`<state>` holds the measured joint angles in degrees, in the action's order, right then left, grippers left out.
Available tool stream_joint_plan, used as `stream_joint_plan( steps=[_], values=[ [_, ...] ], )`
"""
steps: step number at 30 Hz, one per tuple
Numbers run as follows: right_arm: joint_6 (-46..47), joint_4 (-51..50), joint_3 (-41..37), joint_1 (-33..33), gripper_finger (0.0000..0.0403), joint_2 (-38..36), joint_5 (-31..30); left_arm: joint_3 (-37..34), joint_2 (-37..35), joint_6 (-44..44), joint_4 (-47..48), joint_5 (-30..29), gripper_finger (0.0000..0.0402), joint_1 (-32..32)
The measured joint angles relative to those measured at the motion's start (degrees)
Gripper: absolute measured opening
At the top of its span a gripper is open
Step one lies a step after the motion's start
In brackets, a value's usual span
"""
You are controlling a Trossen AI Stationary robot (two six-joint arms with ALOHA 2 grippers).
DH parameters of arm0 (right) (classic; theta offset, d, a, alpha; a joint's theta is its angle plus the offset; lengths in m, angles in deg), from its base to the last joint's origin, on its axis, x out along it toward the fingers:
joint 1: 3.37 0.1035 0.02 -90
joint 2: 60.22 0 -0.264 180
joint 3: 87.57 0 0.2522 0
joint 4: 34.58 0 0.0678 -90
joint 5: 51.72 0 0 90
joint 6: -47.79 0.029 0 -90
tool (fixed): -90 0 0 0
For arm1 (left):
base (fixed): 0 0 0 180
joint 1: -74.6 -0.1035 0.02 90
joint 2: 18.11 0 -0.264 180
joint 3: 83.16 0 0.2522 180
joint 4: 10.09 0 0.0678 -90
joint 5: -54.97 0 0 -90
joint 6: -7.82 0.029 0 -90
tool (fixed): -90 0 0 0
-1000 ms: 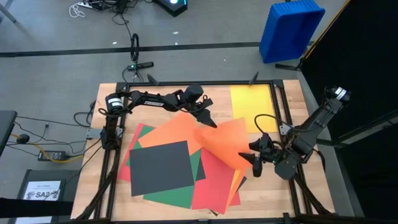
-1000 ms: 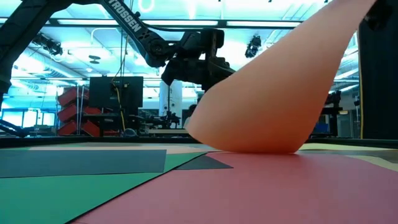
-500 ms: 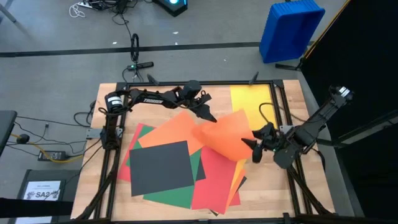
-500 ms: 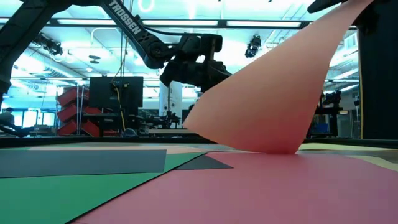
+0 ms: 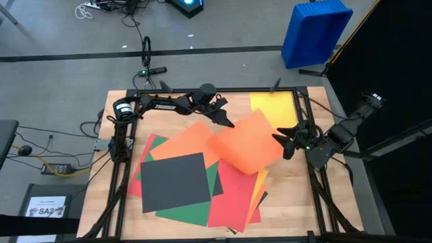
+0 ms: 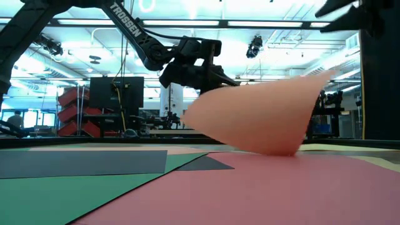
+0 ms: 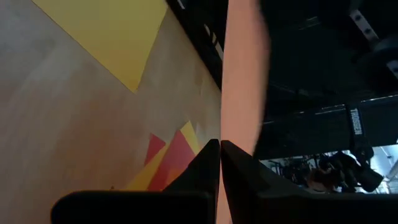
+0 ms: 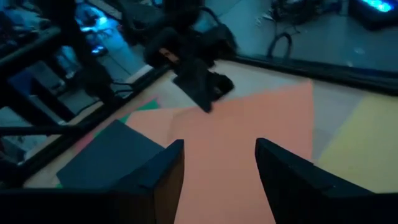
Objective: Organize paper
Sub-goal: Move the orange colored paper to the bottom right of the table
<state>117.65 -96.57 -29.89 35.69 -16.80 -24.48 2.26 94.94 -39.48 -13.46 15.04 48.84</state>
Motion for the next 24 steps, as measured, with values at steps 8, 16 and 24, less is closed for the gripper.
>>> stream_joint_plan(
  steps=[8, 16, 24],
  values=[
    [15.52, -7.55, -2.35, -0.51, 0.0172, 4.09, 6.19, 0.00, 0.00, 0.60, 0.63, -1.84, 0.0000, -1.64],
    [28.46, 4.29, -9.71, 6.17, 0.0170, 14.77, 6.03, 0.00, 0.00, 2.26, 3.03, -2.23, 0.0000, -2.17],
    [48.59, 25.24, -19.48, 14.15, 0.0167, 27.30, -1.27, 0.00, 0.02, 2.24, 3.23, -1.28, 0.0000, -1.72]
  ],
)
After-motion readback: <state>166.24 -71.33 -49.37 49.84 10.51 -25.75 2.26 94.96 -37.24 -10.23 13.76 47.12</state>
